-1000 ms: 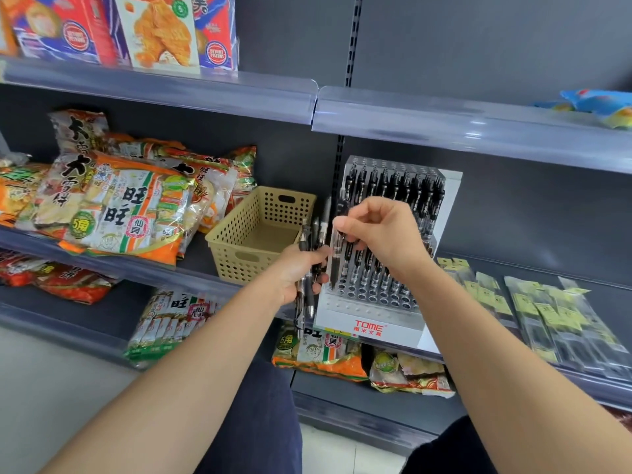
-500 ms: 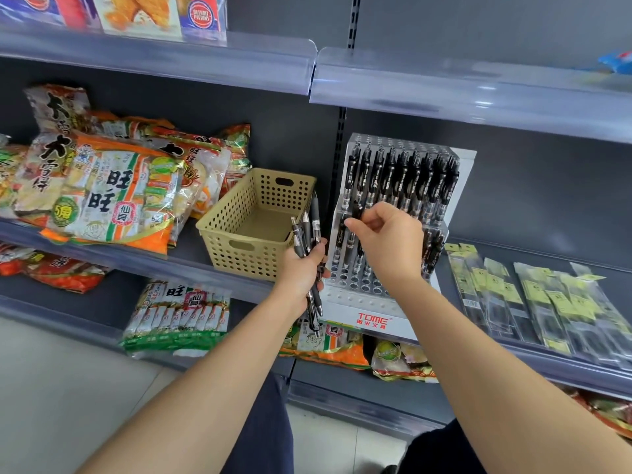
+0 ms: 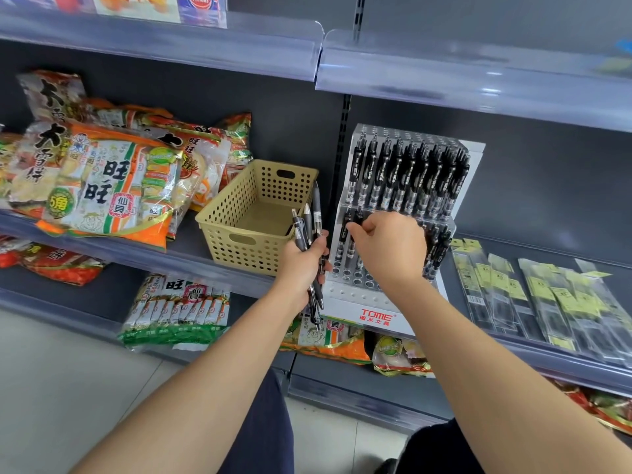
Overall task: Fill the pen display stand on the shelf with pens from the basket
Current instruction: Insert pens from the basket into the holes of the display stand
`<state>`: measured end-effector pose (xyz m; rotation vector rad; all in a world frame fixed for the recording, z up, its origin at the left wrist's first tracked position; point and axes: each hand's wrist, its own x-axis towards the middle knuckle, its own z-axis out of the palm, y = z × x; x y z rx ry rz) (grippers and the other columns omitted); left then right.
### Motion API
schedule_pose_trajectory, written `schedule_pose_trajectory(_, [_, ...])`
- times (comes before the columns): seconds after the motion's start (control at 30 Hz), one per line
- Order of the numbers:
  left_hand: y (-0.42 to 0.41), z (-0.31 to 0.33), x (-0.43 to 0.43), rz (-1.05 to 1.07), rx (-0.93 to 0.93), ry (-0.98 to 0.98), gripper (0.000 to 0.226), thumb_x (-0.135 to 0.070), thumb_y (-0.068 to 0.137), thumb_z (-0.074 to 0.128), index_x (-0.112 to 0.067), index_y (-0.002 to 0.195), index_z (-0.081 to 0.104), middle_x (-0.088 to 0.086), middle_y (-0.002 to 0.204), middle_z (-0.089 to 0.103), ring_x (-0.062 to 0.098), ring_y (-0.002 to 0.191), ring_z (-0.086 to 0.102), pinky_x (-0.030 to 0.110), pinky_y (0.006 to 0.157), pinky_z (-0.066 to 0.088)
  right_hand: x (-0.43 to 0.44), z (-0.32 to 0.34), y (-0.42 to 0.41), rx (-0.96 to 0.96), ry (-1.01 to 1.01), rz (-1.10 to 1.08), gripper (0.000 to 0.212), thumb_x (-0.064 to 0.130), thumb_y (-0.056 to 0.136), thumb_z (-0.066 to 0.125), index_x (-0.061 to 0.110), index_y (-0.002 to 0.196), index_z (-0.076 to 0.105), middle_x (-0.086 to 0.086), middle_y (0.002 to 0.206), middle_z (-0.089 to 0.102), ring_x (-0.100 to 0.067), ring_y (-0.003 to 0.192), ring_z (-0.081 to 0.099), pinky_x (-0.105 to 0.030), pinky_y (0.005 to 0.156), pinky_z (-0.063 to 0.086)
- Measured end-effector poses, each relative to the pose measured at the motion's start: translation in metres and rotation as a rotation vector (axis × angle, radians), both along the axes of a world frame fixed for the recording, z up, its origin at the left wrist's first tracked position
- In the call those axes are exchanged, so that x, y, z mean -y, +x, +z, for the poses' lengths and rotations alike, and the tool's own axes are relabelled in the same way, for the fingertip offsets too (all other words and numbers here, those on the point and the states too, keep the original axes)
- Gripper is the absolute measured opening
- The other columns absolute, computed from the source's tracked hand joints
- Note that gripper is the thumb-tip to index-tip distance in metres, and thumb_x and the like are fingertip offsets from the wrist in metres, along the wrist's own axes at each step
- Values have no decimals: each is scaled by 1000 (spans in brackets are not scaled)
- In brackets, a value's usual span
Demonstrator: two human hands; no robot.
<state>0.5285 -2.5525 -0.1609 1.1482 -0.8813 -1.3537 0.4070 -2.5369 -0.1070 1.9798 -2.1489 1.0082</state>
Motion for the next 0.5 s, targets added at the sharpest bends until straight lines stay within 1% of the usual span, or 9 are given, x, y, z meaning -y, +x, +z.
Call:
schedule_pose_trajectory(0.03, [0,0,0,2,3,0,18,-20,96,56,-11,111,62,3,75,56,15,55,50,25,42,36,0,-1,0,-13,17,1,48,39,90,60,9,53,52,-3,45,45,-21,42,41,-21,45,36])
schedule_pose_trajectory(0.13, [0,2,0,4,4,1,25,-22,94,59,-8,115,60,3,75,57,14,56,52,24,42,37,1,-3,2,-53,84,2,45,39,91,59,8,58,57,-3,48,49,-24,47,49,-23,50,43])
schedule_pose_trajectory(0.23, [0,4,0,2,21,11,29,-25,93,60,-8,116,59,2,75,58,14,56,52,25,44,39,1,-7,3,-80,127,-9,48,39,92,58,11,54,48,-1,46,42,-24,46,45,-23,49,38])
schedule_pose_trajectory(0.33, [2,3,1,-1,31,14,32,-26,93,61,-8,119,57,3,82,59,12,55,54,24,45,39,1,-9,3,-91,151,-18,50,39,93,56,12,53,44,0,46,41,-24,48,46,-23,50,39])
schedule_pose_trajectory(0.43, [3,2,0,-12,34,15,30,-24,92,62,-9,118,58,3,84,59,12,56,55,24,45,39,2,-9,3,-110,153,-20,51,39,93,56,14,52,41,0,47,41,-25,51,48,-24,52,42])
schedule_pose_trajectory(0.5, [4,2,-1,-33,33,7,24,-20,93,62,-9,114,60,3,82,61,13,56,55,25,45,39,1,-8,3,-120,170,-13,48,41,93,57,13,55,47,-1,49,46,-26,53,53,-25,53,44])
